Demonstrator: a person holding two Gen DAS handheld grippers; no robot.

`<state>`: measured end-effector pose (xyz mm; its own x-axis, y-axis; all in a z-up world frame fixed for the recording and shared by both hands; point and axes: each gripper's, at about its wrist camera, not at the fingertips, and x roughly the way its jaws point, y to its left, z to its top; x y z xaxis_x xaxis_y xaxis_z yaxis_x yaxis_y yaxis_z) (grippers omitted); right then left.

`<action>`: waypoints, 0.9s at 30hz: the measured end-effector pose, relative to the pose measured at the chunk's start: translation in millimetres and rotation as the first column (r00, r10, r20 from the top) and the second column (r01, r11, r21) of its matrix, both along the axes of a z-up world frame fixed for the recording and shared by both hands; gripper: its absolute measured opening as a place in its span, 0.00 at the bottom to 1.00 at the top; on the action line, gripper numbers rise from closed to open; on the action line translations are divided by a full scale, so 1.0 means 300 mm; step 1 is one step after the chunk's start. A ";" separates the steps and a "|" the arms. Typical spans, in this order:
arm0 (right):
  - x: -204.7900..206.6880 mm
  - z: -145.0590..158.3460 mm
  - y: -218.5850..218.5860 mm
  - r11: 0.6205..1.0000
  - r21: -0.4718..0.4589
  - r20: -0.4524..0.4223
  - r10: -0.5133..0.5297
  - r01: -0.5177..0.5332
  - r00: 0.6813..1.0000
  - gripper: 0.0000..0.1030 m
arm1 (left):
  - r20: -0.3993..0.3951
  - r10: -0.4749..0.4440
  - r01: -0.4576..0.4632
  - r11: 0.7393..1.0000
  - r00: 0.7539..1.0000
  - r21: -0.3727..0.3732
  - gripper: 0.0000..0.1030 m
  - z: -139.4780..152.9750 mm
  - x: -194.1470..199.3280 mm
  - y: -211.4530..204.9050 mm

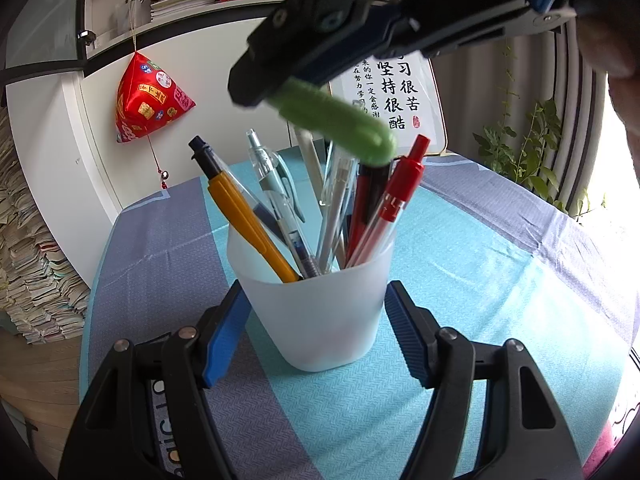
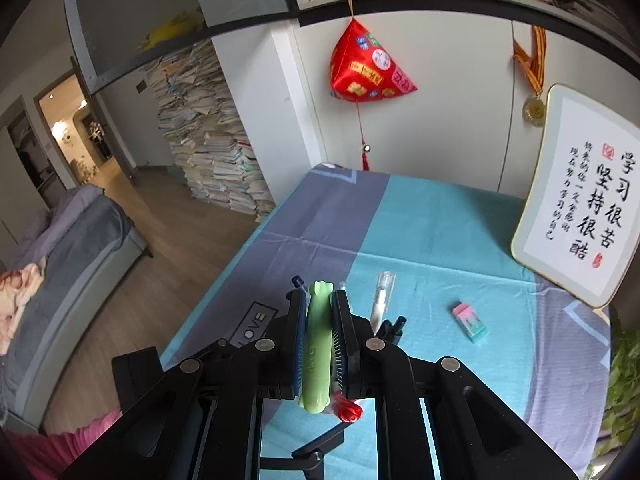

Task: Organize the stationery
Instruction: 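Lift the green highlighter and lower it into the cup, release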

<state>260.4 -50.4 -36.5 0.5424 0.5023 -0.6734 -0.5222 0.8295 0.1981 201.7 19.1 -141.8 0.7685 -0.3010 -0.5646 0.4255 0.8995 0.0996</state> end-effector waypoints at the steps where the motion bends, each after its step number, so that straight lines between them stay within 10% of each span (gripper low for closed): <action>1: 0.000 -0.004 0.003 1.000 0.000 -0.001 0.003 -0.003 1.000 0.13 | 0.000 0.000 0.000 1.000 1.000 0.001 0.66 0.000 0.000 0.000; 27: 0.000 0.009 -0.099 0.999 -0.017 0.013 -0.046 0.046 0.999 0.13 | 0.000 0.000 0.000 1.000 1.000 0.001 0.66 0.004 0.004 0.000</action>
